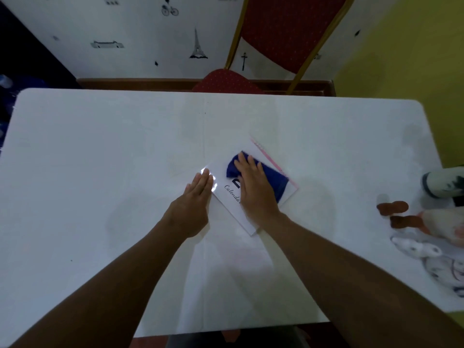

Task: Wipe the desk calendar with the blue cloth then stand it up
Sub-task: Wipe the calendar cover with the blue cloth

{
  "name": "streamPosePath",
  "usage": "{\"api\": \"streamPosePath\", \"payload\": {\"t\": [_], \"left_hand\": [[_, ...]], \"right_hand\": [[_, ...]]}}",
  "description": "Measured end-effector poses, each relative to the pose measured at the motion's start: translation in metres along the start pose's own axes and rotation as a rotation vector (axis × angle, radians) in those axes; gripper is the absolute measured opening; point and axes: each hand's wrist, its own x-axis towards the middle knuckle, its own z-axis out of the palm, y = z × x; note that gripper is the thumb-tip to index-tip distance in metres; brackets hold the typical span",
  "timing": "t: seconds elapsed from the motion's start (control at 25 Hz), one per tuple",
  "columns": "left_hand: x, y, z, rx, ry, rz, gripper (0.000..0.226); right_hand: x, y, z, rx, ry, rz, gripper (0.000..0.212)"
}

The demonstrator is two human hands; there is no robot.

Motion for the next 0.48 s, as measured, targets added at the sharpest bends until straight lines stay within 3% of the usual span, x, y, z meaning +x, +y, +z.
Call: {"api": "streamPosePath", "payload": {"t": [0.24, 0.36, 0.48], "left_hand": [[0.001, 0.002, -0.002, 0.011, -0.016, -0.038, 0.078], [0.001, 0.002, -0.005, 0.019, -0.047, -0.039, 0.079], [0.001, 0.002, -0.007, 0.018, -0.065, -0.042, 0.079]], "right_hand": [[-0.083, 0.002, -0.022, 0.013, -0.121, -0.325, 0.053], [-0.087, -0.007, -0.038, 0.11, -0.161, -0.325, 0.047], [-0.061, -0.019, -0.054, 0.36, -0.206, -0.139, 0.033]]}}
